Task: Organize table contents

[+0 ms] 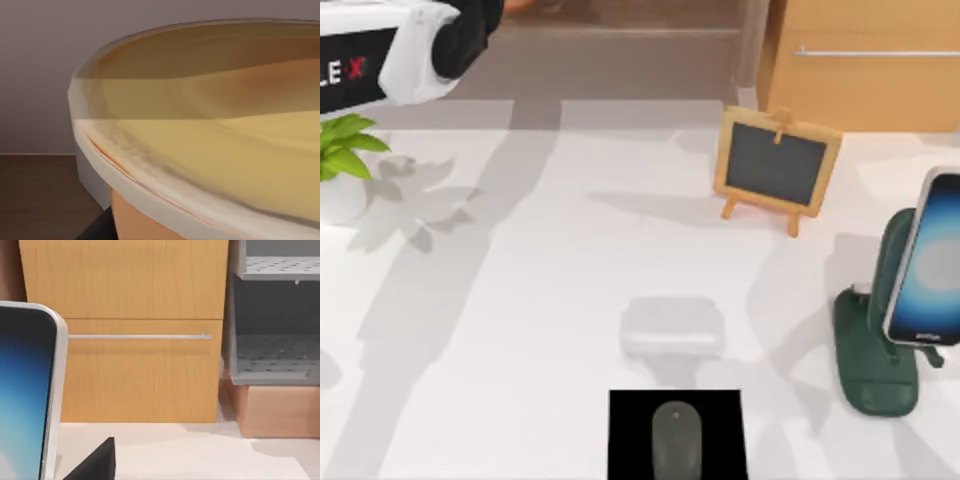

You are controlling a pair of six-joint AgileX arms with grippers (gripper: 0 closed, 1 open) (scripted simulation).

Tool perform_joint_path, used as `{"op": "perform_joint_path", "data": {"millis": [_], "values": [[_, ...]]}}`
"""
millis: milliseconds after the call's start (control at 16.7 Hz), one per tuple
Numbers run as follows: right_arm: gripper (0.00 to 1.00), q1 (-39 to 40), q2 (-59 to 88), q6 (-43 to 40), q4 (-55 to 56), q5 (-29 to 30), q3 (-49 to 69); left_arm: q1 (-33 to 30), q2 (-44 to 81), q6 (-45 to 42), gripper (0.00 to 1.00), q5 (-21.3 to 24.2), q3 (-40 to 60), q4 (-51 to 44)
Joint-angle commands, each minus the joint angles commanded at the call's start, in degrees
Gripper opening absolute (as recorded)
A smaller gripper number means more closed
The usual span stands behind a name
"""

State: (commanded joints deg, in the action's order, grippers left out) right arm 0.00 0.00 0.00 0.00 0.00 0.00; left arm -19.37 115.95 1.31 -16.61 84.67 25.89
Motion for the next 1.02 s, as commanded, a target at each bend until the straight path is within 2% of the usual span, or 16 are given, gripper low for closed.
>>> {"op": "perform_joint_path", "data": {"millis": [660, 1020], "values": [[1.0, 0.0, 0.0, 0.0, 0.0, 0.0, 0.0, 0.0, 0.0, 0.0, 0.98, 0.0, 0.0, 0.0], [1.0, 0.0, 0.0, 0.0, 0.0, 0.0, 0.0, 0.0, 0.0, 0.0, 1.0, 0.0, 0.0, 0.0]]}}
